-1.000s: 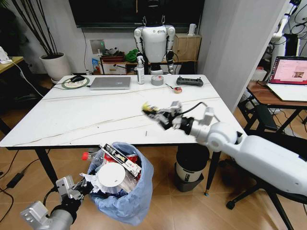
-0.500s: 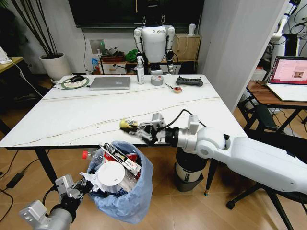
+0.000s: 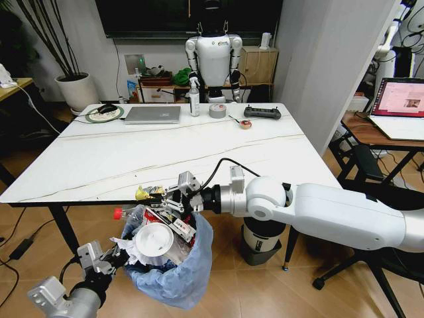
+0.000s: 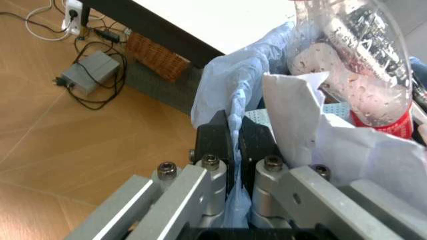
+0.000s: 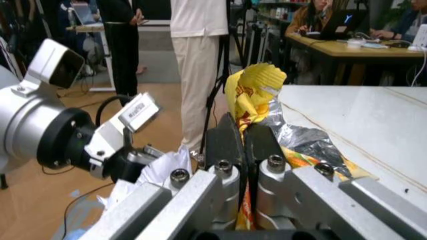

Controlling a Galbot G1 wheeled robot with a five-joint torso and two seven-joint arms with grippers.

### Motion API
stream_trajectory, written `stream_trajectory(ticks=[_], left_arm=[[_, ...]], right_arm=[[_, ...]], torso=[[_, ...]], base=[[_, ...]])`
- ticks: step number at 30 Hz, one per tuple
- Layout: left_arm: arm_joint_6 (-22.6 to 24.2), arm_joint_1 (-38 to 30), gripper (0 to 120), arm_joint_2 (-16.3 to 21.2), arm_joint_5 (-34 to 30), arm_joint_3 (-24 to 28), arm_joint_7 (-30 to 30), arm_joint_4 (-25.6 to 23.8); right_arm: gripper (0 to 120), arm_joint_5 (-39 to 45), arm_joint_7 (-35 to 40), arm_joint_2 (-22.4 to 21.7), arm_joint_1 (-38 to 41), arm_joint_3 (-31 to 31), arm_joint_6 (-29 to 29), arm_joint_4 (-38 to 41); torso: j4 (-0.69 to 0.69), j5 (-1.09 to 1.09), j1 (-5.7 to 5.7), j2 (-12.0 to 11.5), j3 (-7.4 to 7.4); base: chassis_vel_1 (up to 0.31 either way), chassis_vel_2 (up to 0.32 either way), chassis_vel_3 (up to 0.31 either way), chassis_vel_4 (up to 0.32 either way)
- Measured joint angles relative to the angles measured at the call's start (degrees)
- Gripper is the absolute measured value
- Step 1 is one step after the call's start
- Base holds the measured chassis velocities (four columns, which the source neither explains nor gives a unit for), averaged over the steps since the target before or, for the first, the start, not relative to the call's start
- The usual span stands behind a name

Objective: Pick up the trash bin and place the trash from the table into it.

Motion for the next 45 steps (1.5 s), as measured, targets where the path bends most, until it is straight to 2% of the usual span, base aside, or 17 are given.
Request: stream_trajectory(ticks=[12, 26, 30, 35, 38, 42, 45], left_arm=[[0.01, -0.75, 0, -0.39, 0.23, 0.92, -0.02, 0.73], [0.05, -0.8, 0, -0.21, -0.41, 0.1, -0.2, 0.74], [0.05, -0.82, 0, -0.27, -0.41, 0.12, -0.21, 0.74], [0.05, -0.82, 0, -0.33, -0.52, -0.2, -0.23, 0.64], [0.04, -0.79, 0, -0.34, -0.55, -0.36, -0.25, 0.6], [0.05, -0.75, 0, -0.3, -0.66, -0.5, -0.26, 0.54], [0.04, -0.74, 0, -0.27, -0.72, -0.56, -0.26, 0.55]], right_arm=[[0, -1.4, -0.83, 1.27, -0.89, -1.89, 0.6, -2.21], [0, -3.07, -1.55, -0.5, -3.29, -1.32, 1.52, -0.95], [11, -3.16, -1.86, -0.82, -3.46, -1.15, 1.72, -0.75], [32, -3.32, -2.22, -1.12, -3.5, -1.14, 1.87, -0.37], [34, -3.33, -2.24, -1.12, -3.5, -1.12, 1.93, -0.3], [46, -3.46, -2.25, -0.85, -3.5, -1.12, 2.03, -0.37], [49, -3.53, -2.26, -0.72, -3.59, -1.13, 2.04, -0.44]], torso=[[0.0, 0.0, 0.0, 0.0, 0.0], [0.01, 0.01, 0.0, 0.0, 0.0], [0.0, 0.01, 0.0, 0.0, 0.0], [0.0, 0.01, 0.0, 0.0, 0.0], [0.0, 0.01, 0.0, 0.0, 0.0], [0.0, 0.01, 0.0, 0.0, 0.0], [0.01, 0.01, 0.0, 0.0, 0.0]], base=[[0.0, 0.0, 0.0, 0.0], [0.0, 0.0, 0.0, 0.0], [0.0, 0.0, 0.0, 0.0], [0.0, 0.0, 0.0, 0.0], [0.0, 0.0, 0.0, 0.0], [0.0, 0.0, 0.0, 0.0], [0.0, 0.0, 0.0, 0.0]])
